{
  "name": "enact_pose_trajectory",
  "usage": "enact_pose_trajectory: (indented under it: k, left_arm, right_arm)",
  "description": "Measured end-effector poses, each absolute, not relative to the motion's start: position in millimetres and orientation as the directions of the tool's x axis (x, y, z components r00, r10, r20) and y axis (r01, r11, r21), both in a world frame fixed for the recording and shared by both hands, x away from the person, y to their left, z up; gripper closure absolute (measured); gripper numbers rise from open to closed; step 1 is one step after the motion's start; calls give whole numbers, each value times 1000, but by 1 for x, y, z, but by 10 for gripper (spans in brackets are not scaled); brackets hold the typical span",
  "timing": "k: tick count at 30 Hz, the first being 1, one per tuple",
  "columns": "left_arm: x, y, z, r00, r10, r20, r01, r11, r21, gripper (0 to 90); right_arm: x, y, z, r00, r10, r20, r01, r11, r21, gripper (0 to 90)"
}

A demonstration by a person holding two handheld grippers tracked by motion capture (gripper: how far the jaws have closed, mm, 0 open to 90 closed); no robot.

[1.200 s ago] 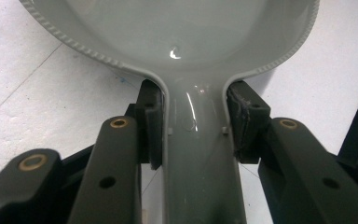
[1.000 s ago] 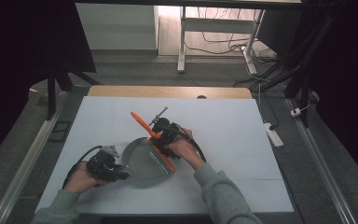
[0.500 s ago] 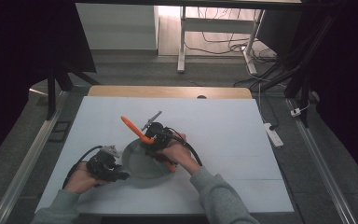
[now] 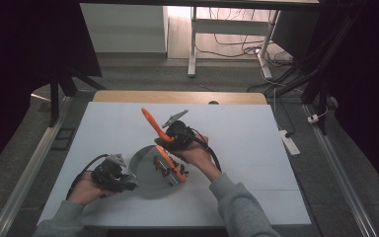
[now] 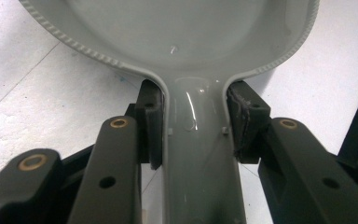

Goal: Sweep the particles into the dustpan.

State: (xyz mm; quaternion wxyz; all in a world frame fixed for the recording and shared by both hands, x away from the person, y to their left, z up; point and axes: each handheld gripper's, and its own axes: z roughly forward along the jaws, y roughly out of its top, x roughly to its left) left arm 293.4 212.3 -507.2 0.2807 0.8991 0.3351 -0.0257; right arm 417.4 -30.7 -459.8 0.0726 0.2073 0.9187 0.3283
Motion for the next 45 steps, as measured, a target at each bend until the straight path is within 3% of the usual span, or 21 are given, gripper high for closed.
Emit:
enact_pose_trajectory:
  k: [10,26,36,45]
  left_arm:
    - [293,214,-507,772,591,-236,620,-615,488,615]
    - [292,216,-507,766,594,-245,627,-607,488,615]
    - [292,215,-508,765,596,-245,629,-606,488,615]
    - [292,215,-508,764,597,-244,629,-608,484,615]
  right_arm:
    - [436,-41,-472,-857,514,-36,399,705,586,770]
    - [472,-15,-494,-830,545,-120,438,770,464,771]
    - [468,-1,-495,-860,491,-137,404,821,403,773]
    - [441,5,-495,-906,422,-45,366,831,419,773]
